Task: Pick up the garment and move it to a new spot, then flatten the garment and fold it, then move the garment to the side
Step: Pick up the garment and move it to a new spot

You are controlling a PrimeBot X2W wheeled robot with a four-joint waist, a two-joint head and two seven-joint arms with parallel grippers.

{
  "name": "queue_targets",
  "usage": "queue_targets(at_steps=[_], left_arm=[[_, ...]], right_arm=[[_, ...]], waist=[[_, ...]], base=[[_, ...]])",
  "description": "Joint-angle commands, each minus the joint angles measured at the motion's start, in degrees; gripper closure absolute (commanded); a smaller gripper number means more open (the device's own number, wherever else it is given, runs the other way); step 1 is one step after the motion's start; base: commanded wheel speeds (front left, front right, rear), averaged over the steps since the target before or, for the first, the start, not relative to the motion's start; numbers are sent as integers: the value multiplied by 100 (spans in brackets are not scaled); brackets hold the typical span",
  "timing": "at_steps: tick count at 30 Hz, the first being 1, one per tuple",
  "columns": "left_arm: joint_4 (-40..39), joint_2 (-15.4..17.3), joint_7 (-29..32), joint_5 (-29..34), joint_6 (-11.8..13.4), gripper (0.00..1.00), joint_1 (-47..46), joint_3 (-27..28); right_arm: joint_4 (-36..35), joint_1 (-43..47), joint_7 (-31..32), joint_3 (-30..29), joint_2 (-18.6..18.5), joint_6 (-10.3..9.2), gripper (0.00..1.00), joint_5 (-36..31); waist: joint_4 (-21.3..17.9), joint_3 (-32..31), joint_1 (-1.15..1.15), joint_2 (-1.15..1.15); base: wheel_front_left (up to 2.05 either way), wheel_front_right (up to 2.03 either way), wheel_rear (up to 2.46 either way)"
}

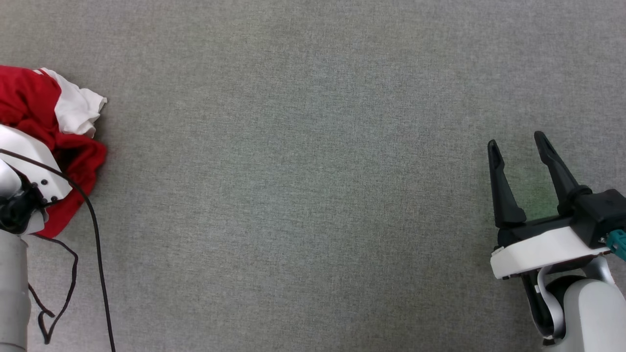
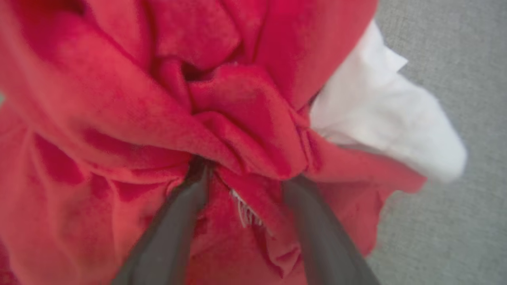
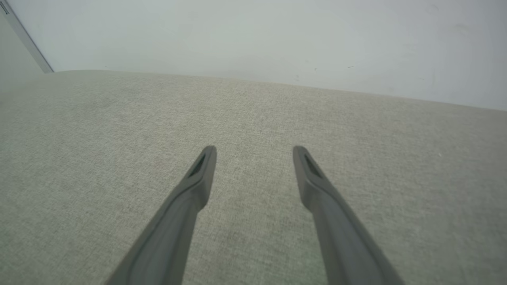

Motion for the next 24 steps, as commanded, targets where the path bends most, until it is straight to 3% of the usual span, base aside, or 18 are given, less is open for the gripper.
queue_targets(at_steps=[1,8,18,24], left_arm=[[272,-148,94,63,21,100,289,-114],[-69,-114,-1363,227,108,100,156,-57],[-408,-406,-3804,509,311,100,526,-45],[-843,-634,-4530,589,441,100,996,-62]], right_arm=[[21,-85,-25,-5,0,-3,0,25],[83,12,-43,-93,1,-3,0,62],[300,282,-138,-176,5,-4,0,289],[381,491,-156,-273,4,-4,0,499]], waist=[[0,-14,0,0],[70,-321,0,0],[74,-1139,0,0],[-112,-1542,0,0]], base=[[0,0,0],[0,0,0],[0,0,0],[0,0,0]])
